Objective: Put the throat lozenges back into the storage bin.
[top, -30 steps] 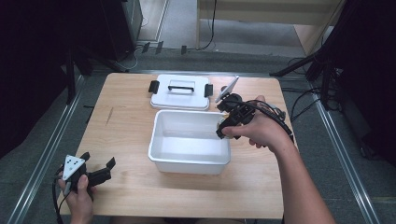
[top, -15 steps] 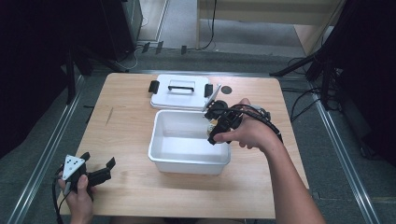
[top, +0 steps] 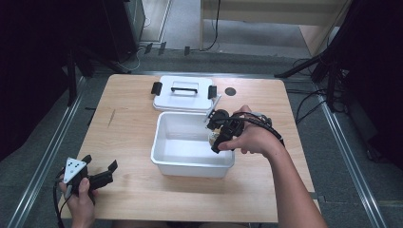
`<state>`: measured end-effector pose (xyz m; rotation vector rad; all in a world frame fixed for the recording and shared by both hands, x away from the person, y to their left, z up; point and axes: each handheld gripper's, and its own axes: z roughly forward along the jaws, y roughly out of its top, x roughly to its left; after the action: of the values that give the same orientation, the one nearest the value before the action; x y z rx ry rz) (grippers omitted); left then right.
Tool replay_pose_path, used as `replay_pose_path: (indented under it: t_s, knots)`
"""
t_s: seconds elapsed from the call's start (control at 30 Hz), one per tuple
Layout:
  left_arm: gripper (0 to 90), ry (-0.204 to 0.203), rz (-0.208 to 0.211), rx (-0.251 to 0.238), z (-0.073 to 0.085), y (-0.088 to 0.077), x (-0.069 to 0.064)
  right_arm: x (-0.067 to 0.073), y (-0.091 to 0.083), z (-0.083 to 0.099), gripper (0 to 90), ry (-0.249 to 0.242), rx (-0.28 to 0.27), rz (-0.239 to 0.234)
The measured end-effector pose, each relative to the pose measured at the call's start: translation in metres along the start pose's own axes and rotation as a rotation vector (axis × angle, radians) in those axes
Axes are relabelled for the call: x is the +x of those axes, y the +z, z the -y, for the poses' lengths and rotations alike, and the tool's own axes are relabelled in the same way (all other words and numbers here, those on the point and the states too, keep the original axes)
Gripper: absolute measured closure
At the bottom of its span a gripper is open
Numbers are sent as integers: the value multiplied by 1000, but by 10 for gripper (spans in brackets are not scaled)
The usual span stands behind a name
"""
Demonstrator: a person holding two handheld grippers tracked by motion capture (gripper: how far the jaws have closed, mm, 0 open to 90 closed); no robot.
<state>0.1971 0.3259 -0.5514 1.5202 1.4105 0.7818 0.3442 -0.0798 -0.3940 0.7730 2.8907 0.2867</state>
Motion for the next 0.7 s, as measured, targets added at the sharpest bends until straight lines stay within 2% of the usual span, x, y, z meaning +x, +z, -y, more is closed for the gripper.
replay_pose_path:
  t_s: [0.1,0.43,0.7]
  knots:
    - [2,0,0,-1,0,0,0,1,6,2,206,-24,-4,-3]
    - [2,0,2,-1,0,0,0,1,19,5,205,-52,-12,-24]
    - [2,1,2,0,0,0,0,4,31,4,205,-90,26,-22]
